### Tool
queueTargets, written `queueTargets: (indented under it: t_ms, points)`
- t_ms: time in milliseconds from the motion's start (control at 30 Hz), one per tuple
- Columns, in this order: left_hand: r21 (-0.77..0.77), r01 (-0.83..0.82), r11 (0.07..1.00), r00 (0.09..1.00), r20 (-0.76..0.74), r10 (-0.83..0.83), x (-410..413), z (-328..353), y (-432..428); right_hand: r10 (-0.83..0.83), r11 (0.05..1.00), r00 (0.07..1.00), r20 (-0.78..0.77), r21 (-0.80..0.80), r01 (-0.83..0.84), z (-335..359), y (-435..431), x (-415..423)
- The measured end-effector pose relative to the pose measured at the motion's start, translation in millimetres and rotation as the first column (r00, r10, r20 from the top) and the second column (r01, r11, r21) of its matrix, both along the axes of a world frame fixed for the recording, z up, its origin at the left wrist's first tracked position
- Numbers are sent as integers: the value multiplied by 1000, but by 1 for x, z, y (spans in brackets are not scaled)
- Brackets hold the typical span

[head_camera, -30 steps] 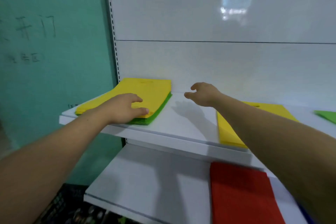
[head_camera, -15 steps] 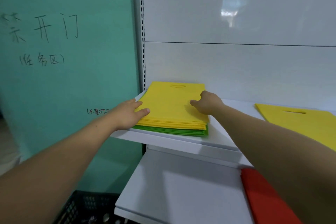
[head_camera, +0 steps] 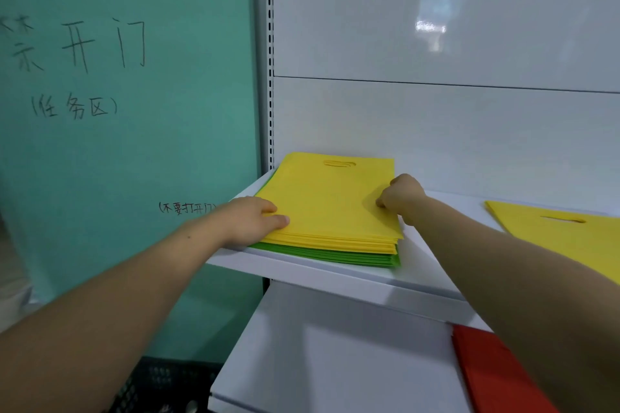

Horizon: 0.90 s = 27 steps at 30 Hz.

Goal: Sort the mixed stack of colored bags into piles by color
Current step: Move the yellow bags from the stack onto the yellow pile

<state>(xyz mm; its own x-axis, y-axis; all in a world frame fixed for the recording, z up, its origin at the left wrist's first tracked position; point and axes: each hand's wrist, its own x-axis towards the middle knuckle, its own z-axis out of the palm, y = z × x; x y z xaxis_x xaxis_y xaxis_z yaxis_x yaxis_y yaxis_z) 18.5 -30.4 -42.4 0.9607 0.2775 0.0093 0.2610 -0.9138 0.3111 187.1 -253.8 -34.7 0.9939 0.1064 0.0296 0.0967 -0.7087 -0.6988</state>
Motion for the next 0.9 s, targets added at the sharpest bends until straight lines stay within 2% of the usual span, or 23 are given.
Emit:
queueTargets:
  t_ms: [200, 267, 333, 433, 633, 700, 733, 800, 900]
  points:
    - [32, -26, 999, 999, 33, 25, 2, 2, -3, -33, 968, 999, 30, 251, 24, 3, 1, -3]
    - [32, -29, 999, 999, 35, 28, 2, 1, -3, -3, 966, 1000, 18, 260, -2, 6, 2, -6]
    - [31, -22, 999, 999, 37, 21, 1, 0, -3, 41, 981, 998, 45, 185, -49, 7, 1, -10]
    - [36, -25, 999, 999, 35, 24, 1, -1, 0, 82, 996, 977, 198, 30, -90, 9, -1, -19]
    - [39, -39, 998, 999, -7, 39, -4, 7, -1, 139, 977, 828, 544, 62, -204, 26, -10, -50]
    - [-68, -15, 998, 1000, 9, 16, -3, 11, 0, 114, 968, 789, 603, 111, -225, 33, -16, -60]
    - [-188, 13, 982, 999, 47, -4, -3, 13, 0, 87, 962, 776, 625, 149, -228, 37, -21, -64]
    - [-435, 98, 895, 981, 193, -13, -1, 17, -6, 17, 949, 761, 649, 229, -217, 45, -31, -71]
    - [-576, 195, 794, 901, 425, 87, 4, 22, -19, -85, 933, 741, 666, 314, -175, 56, -52, -78]
